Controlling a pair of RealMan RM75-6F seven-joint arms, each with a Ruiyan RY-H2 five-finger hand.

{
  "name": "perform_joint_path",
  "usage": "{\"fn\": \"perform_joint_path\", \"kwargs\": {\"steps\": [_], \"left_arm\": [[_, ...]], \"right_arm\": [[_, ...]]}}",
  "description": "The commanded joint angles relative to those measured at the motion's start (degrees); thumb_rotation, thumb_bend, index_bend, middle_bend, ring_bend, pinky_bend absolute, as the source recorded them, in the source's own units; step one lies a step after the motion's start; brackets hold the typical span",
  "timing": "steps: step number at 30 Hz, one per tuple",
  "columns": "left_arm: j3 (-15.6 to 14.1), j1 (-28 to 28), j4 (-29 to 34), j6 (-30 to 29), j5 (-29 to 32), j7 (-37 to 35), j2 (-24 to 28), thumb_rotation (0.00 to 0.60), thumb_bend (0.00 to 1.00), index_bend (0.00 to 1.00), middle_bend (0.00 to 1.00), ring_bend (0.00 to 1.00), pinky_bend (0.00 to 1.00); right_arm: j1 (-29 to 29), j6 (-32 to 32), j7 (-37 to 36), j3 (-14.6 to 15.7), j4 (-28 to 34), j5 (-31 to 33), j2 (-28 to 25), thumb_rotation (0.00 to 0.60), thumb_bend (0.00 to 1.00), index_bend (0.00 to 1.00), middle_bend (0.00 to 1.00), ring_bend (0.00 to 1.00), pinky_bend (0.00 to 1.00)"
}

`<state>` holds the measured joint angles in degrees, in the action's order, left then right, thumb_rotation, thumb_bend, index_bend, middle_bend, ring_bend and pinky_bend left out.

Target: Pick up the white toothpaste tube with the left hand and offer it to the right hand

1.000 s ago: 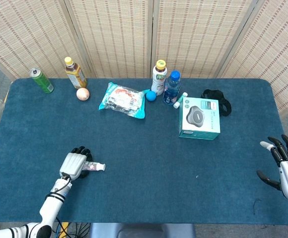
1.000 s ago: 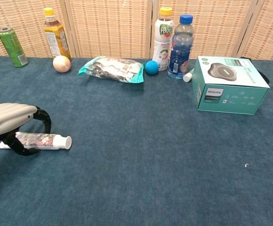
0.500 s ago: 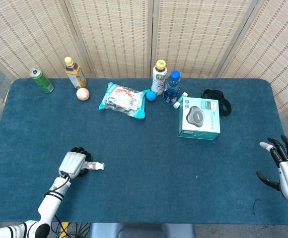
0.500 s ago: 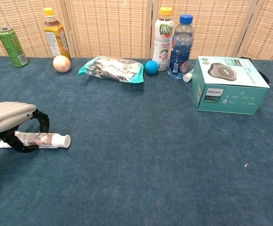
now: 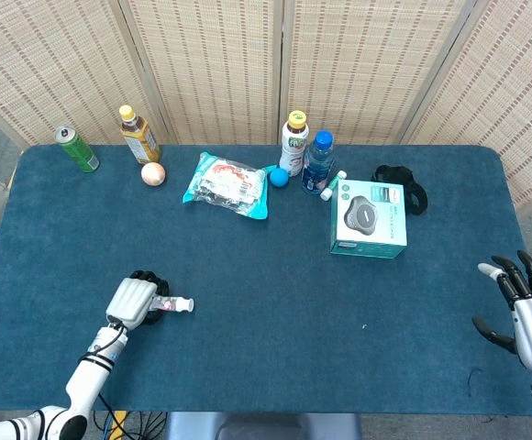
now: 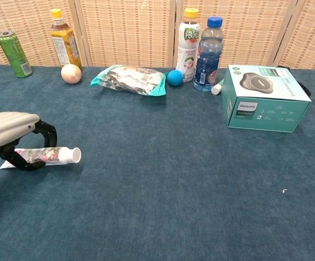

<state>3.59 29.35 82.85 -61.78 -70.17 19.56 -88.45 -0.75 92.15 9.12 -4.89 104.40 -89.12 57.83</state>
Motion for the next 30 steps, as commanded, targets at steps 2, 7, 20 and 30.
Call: {"fn": "perform_joint_path", "kwargs": {"steps": [2,7,20,30], "left_arm": [[-0.11,-0.06,-0.5,-0.05,-1.1,-1.37,0.07,0.6,0.29,0.53,0.49,0.27,0.22],[-0.31,-0.24,-1.21,-0.36,-2.63,-3.28,0.21,0.6,0.29,0.55,0.53,0.31,0.23],[-1.01,1.01,-1.85,-1.79,-11.35,-11.59,2.94,0.6,0.33,0.57,0.59,0.34,0.24],[-0.08,5.62,-0.15,0.58,-16.88,-14.77,6.92,0.6,0.35,0.58,0.6,0.35,0.25]], "right_arm": [[0.09,0.09,0.22,0.05,0.19,-0.09,-0.06,0.6,0.06,0.27,0.22,0.02,0.15],[0.18,0.2,0.58,0.11,0.51,-0.31,-0.17,0.6,0.06,0.27,0.22,0.02,0.15],[-0.07,0.31,0.99,0.02,0.93,-1.44,-0.28,0.6,0.06,0.27,0.23,0.02,0.15],[-2.65,-2.0,1.23,0.02,2.33,-5.7,-1.91,0.6,0.06,0.3,0.23,0.02,0.15]]}}
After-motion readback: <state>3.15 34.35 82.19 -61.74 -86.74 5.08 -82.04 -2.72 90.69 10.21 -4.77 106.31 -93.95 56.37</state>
